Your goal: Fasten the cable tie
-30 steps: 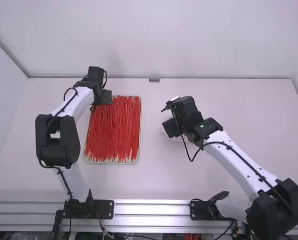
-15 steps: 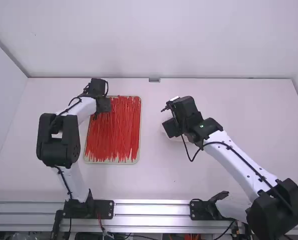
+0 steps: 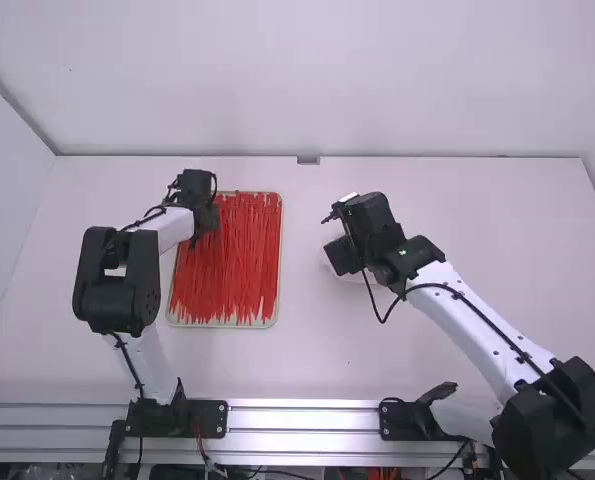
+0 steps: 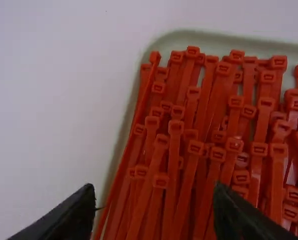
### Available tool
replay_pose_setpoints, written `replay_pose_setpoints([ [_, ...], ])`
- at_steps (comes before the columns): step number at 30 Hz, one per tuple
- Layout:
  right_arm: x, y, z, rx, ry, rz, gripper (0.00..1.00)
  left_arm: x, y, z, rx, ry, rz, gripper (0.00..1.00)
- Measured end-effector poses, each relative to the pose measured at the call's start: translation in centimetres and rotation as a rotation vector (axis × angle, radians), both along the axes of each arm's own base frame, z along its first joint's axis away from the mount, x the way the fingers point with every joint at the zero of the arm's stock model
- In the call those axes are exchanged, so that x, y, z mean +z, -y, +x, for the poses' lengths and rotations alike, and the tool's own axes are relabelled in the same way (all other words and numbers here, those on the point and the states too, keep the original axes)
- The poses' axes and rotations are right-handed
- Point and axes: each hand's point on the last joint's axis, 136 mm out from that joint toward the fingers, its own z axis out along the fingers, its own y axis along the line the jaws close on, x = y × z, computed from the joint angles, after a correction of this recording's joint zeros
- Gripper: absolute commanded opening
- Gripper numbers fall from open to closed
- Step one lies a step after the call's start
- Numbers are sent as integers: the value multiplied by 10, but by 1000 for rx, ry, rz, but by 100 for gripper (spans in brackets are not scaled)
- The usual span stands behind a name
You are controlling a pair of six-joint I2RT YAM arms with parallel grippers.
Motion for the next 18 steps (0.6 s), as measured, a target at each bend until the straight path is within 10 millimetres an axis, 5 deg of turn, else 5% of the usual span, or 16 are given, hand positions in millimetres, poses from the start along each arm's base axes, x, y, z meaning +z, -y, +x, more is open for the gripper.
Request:
replay_pose_setpoints([
  [18, -1, 0, -1, 2, -3, -3, 98, 2, 0, 3, 0, 16, 0, 47],
])
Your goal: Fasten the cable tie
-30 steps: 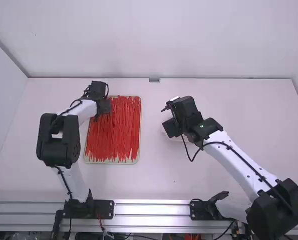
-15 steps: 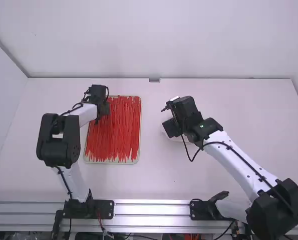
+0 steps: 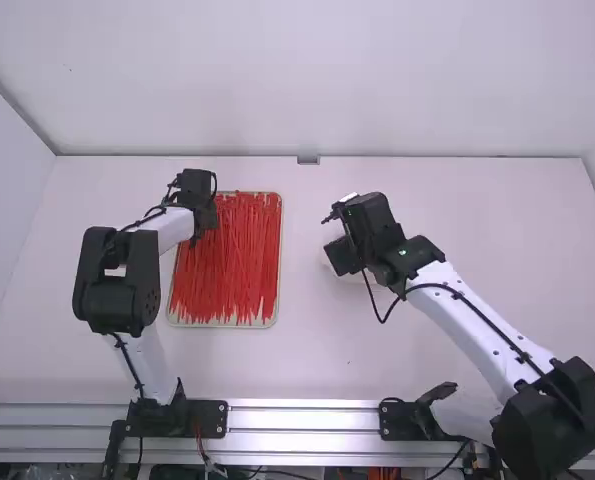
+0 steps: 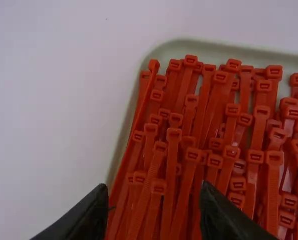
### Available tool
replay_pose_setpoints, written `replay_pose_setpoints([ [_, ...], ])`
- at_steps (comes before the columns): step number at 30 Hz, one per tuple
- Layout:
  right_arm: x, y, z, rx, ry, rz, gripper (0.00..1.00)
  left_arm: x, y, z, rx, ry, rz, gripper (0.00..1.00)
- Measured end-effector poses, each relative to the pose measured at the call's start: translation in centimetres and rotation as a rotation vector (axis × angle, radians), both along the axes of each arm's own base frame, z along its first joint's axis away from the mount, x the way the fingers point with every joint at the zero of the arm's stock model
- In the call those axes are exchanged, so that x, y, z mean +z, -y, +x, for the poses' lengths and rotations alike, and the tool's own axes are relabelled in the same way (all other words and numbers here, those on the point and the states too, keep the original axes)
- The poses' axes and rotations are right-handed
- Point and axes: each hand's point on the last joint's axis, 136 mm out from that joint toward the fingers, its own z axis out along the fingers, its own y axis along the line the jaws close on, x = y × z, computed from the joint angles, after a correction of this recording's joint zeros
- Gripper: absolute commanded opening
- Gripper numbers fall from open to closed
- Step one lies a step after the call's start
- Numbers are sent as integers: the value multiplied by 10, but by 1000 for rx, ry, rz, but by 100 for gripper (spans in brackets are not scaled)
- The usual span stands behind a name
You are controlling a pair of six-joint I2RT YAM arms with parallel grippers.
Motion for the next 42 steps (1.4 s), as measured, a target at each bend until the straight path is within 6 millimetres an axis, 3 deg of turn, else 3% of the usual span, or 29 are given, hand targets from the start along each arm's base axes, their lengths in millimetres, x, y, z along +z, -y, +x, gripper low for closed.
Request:
replay_pose_setpoints([
  [10, 0, 0, 0, -1, 1, 0, 98, -11, -1, -3, -16, 16, -39, 47],
  [20, 2, -1, 2, -2, 9, 6, 98, -13, -27, -5, 25, 31, -114, 40],
  [31, 2, -1, 2, -1, 10, 5, 98, -11, -11, 3, -48, 43, -158, 36],
  [42, 1, -1, 2, -2, 8, 5, 98, -3, -7, 9, -68, 45, -176, 34],
])
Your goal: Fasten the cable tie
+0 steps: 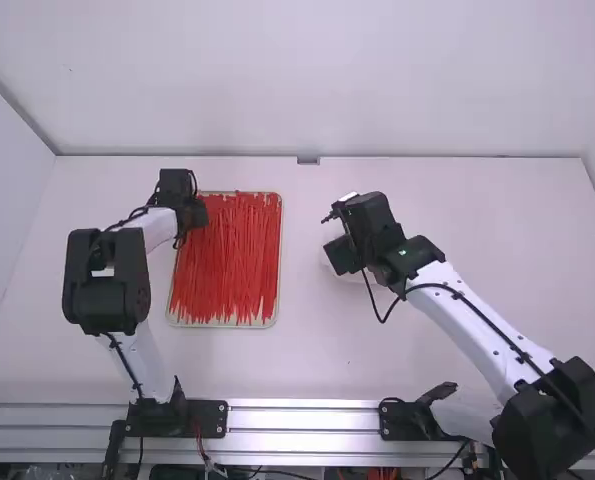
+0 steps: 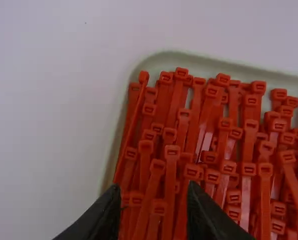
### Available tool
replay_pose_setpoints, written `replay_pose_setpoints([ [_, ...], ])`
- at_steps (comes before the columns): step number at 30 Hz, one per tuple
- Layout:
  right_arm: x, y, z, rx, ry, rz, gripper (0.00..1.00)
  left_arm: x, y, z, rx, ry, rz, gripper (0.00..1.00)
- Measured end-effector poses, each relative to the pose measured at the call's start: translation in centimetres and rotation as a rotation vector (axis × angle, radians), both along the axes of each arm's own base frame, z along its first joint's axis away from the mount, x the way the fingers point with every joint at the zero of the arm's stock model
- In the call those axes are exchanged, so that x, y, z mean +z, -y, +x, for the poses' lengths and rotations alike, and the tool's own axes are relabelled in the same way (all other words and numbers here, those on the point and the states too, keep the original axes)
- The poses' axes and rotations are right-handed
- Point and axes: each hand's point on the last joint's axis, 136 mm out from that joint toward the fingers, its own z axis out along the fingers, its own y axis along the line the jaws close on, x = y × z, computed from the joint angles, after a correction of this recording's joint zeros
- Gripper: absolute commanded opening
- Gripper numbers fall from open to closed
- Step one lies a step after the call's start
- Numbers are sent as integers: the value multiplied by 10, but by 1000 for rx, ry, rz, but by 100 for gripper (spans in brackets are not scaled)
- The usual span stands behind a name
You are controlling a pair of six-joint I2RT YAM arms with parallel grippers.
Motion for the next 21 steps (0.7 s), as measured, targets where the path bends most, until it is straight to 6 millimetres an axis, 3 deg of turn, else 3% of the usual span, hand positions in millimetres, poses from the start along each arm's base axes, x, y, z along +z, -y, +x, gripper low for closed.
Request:
replay_pose_setpoints([
  [5, 0, 0, 0, 0, 1, 0, 98, -3, 0, -1, 0, -6, 0, 34],
  [11, 0, 0, 0, 2, 0, -1, 98, -21, 0, -5, 0, -49, -4, 34],
  [21, 0, 0, 0, 1, 2, 0, 98, -20, 0, -3, 0, -41, -4, 27],
])
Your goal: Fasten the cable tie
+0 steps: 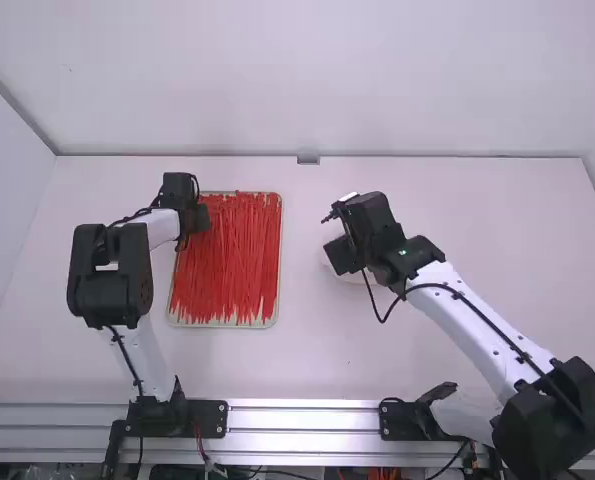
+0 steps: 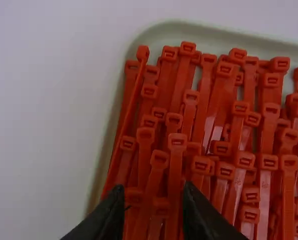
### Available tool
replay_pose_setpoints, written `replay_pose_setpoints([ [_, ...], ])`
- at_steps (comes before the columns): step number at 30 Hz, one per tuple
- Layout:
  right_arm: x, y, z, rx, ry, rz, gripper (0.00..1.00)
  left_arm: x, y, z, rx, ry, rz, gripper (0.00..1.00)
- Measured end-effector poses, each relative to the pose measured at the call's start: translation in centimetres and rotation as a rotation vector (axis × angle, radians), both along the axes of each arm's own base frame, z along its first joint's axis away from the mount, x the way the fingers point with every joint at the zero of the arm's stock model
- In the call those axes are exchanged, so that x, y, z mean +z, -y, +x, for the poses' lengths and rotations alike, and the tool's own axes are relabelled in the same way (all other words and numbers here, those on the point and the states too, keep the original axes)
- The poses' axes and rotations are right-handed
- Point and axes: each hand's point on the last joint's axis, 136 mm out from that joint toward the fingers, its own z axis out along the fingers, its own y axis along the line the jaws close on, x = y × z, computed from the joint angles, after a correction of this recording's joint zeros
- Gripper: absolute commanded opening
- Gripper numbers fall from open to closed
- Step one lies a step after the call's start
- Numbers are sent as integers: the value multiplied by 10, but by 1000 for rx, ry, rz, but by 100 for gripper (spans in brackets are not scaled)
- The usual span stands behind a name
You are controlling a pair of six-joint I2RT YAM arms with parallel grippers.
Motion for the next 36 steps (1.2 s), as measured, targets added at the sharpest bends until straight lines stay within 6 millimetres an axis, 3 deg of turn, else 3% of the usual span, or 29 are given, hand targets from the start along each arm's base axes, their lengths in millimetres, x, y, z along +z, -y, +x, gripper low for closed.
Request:
replay_pose_setpoints([
  [25, 0, 0, 0, -1, 1, 1, 98, 1, 0, 2, 0, 9, 1, 9],
  [36, 0, 0, 0, -1, 1, 2, 98, 1, 0, 2, 1, 10, 1, 16],
])
